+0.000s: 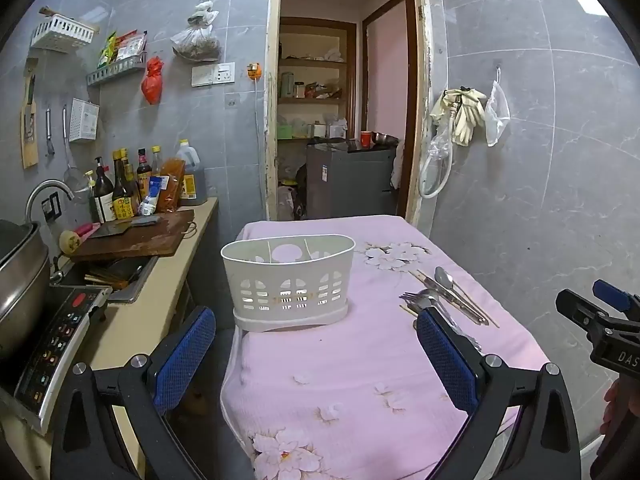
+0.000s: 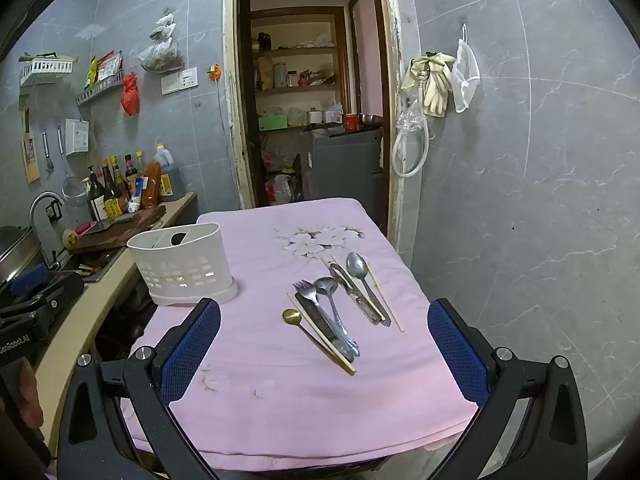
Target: Organize utensils
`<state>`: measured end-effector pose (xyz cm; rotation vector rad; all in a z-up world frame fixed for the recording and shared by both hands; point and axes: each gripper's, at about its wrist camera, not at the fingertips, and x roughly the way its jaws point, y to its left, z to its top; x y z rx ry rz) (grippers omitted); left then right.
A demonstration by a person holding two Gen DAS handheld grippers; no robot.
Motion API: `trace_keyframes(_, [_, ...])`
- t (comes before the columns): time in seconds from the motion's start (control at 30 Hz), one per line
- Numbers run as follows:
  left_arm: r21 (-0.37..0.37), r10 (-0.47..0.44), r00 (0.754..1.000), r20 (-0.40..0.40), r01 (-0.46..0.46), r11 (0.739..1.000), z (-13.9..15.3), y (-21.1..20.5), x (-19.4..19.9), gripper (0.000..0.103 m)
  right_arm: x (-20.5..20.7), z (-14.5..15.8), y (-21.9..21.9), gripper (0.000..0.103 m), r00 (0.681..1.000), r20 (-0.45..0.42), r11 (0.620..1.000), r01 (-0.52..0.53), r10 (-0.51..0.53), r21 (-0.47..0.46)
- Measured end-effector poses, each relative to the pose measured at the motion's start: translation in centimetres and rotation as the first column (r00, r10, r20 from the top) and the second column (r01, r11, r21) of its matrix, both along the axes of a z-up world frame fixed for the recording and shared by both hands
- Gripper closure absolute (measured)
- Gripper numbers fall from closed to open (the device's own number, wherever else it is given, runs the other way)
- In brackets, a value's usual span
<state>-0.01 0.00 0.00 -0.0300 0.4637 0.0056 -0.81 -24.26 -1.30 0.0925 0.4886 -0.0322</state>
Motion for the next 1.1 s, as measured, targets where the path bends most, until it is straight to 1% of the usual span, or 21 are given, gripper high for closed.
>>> trace_keyframes(1.1, [0.007,0.003,1.000,-0.003,-0.003,1.000,0.01,0.00,-0.06,0.002,0.19,0.05,0.20,0.001,1.000,-0.010,1.000,-0.005,0.005,-0.001])
